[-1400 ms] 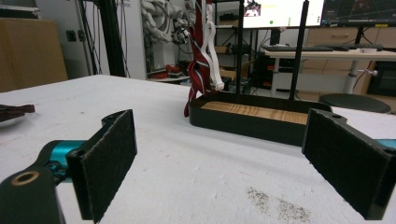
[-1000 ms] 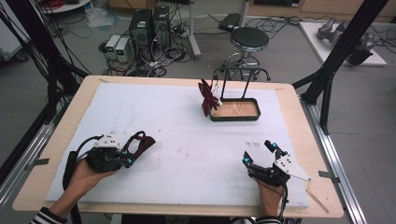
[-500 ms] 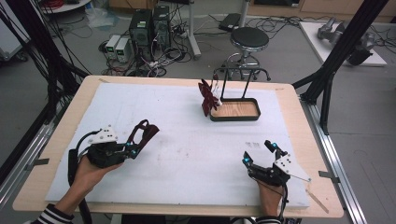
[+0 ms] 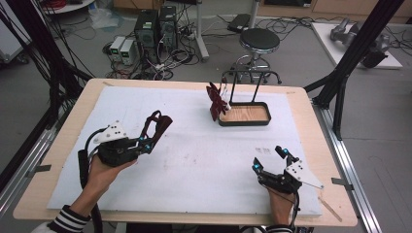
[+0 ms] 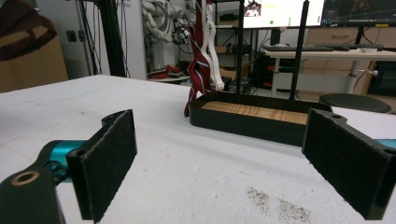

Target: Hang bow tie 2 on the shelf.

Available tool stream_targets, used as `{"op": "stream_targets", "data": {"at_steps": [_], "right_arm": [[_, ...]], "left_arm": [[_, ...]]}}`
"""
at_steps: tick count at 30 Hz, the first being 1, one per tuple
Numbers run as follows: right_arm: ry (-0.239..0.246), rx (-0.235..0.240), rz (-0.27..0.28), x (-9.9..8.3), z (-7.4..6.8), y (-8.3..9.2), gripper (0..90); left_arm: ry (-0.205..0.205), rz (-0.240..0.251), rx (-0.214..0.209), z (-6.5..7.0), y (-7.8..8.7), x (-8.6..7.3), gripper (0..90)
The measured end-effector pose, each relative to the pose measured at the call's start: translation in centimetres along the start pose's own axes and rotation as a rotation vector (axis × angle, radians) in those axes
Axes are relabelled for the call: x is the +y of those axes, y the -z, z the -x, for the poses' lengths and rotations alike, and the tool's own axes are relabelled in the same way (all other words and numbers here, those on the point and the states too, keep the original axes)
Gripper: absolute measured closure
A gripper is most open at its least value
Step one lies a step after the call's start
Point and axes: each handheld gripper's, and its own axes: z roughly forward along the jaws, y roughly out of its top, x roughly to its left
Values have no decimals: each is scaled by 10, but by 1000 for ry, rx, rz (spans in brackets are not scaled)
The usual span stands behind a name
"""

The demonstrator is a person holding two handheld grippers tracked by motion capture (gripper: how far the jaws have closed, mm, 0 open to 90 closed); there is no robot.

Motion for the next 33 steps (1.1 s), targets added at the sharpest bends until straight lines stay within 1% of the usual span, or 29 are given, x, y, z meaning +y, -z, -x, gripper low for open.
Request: {"op": "stream_targets", "data": {"at_steps": [11,21,23,29,33], "right_arm": [[-5,1,-1,0,0,0,94],[-4,0,0,0,0,0,94],[-6,1,-1,0,0,0,94],[-7,1,-1,0,0,1,93],[-7,2,2,0,0,1,93]], "left_arm": [[-9,49,-15,3,-14,19,817],[-14,83,-21,8,-33,39,817],[-15,88,-28,10,-37,42,817],[-31,112,-43,19,-53,56,817],[-55,112,-44,24,-63,65,817]]}}
